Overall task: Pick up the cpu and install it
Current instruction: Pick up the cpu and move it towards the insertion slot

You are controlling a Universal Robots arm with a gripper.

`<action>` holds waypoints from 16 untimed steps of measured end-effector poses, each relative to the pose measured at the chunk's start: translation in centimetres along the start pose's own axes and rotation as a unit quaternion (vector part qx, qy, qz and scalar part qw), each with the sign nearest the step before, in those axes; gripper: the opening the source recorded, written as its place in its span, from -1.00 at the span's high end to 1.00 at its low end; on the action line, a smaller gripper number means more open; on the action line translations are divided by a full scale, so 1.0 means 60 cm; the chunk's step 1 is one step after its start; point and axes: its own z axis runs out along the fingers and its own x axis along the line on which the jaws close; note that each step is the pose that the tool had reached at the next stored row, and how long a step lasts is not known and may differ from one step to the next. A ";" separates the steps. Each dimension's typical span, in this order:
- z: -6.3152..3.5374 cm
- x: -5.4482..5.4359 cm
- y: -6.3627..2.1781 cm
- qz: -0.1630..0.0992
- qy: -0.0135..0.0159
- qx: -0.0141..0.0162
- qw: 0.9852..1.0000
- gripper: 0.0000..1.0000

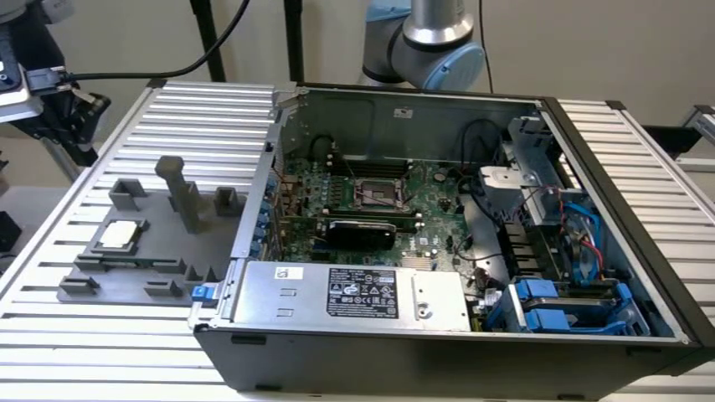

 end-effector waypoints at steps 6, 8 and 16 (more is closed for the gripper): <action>0.000 0.000 0.000 0.000 0.000 0.000 1.000 0.17; 0.000 0.000 0.000 0.000 0.000 0.000 1.000 0.05; 0.000 0.000 0.000 0.000 0.000 0.000 1.000 -0.30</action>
